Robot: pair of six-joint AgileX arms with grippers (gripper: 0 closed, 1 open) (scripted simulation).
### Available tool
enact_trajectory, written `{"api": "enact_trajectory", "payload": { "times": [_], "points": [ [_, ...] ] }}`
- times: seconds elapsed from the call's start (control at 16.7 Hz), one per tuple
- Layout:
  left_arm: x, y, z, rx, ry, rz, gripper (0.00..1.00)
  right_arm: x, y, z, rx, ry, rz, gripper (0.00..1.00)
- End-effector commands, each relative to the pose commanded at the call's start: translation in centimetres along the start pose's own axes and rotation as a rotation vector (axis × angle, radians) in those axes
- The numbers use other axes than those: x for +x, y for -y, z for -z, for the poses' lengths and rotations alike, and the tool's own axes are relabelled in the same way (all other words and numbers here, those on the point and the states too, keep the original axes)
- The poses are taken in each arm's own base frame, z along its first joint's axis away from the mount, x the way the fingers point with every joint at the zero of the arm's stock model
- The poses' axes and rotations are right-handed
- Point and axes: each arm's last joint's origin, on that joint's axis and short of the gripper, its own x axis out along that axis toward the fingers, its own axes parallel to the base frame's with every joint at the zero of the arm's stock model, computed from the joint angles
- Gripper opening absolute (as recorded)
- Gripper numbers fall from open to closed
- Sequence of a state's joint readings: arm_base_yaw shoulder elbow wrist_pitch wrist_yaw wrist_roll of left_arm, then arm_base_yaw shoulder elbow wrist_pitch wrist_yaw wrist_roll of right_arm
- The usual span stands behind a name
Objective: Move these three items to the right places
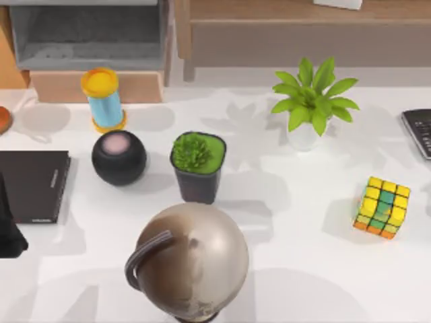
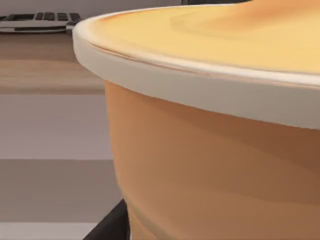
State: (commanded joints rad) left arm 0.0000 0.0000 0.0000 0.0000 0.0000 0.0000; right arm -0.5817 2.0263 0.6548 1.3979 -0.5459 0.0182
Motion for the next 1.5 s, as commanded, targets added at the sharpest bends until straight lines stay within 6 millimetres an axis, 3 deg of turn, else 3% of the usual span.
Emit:
{"api": "enact_trajectory", "payload": {
  "times": [0.6,0.84,1.5],
  "points": [
    [0.0,0.0,0.0,0.000,0.000,0.000,1.00,-0.1,0.0,3.0,-0.001,0.000,0.001,0.00],
    [0.0,0.0,0.0,0.000,0.000,0.000,1.00,-0.2,0.0,3.1,0.001,-0.003,0.001,0.00],
    [0.0,0.0,0.0,0.000,0.000,0.000,1.00,-0.2,0.0,3.1,0.001,-0.003,0.001,0.83]
  ]
}}
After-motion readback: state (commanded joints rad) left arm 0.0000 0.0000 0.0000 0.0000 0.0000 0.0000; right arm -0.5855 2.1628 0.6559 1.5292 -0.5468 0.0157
